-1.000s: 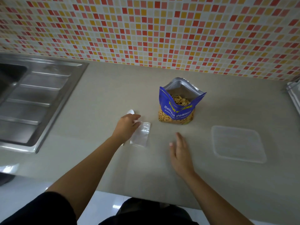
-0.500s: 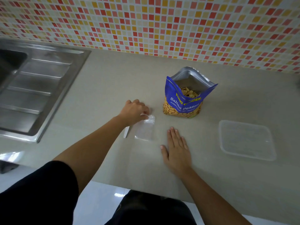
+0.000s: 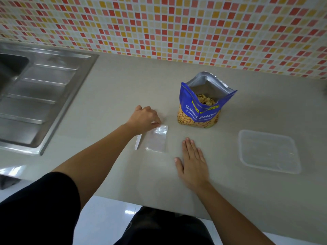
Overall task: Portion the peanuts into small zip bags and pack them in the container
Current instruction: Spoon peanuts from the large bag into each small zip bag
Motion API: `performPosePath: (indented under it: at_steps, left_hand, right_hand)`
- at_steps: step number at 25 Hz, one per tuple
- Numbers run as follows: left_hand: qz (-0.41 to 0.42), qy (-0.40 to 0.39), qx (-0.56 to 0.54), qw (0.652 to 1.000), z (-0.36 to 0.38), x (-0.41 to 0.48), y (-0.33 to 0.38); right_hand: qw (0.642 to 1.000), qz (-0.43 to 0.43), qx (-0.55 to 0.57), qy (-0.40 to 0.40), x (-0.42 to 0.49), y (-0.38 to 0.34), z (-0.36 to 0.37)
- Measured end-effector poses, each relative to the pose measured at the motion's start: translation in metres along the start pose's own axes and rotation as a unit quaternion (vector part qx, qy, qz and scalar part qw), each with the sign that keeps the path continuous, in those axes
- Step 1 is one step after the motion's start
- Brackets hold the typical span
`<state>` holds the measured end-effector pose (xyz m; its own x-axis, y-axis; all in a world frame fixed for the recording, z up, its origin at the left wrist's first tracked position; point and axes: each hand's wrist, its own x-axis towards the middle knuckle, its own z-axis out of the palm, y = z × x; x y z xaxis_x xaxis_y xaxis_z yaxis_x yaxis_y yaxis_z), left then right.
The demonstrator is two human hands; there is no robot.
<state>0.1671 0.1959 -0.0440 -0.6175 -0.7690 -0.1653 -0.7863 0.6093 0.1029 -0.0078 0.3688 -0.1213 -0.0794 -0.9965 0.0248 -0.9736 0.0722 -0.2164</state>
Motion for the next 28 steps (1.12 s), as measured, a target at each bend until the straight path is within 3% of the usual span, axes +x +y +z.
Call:
performPosePath:
  at_steps: [5, 8, 12, 16, 18, 24, 28]
  left_hand:
    - [-0.019, -0.009, -0.052, 0.998, -0.006, -0.002, 0.001]
    - [-0.025, -0.051, -0.187, 0.981, -0.027, -0.006, 0.005]
    - [0.003, -0.088, -0.32, 0.943, -0.073, -0.022, 0.011]
    - [0.011, -0.038, -0.427, 0.904, -0.105, -0.037, 0.028]
    - [0.025, -0.017, -0.457, 0.889, -0.119, -0.038, 0.04]
    - [0.1, 0.039, -0.495, 0.862, -0.16, -0.019, 0.074]
    - [0.123, 0.052, -0.522, 0.843, -0.171, -0.006, 0.088]
  right_hand:
    - [1.0, -0.009, 0.011, 0.014, 0.0, 0.002, 0.002]
    - [0.995, -0.02, 0.092, 0.02, 0.001, 0.006, -0.001]
    - [0.934, 0.02, 0.352, 0.058, 0.009, 0.014, -0.042]
    - [0.883, 0.023, 0.452, 0.129, 0.032, 0.021, -0.125]
    - [0.87, 0.005, 0.48, 0.109, 0.045, 0.024, -0.168]
    - [0.864, -0.053, 0.492, -0.094, 0.073, 0.023, -0.244]
    - [0.871, -0.056, 0.477, -0.101, 0.08, 0.027, -0.263]
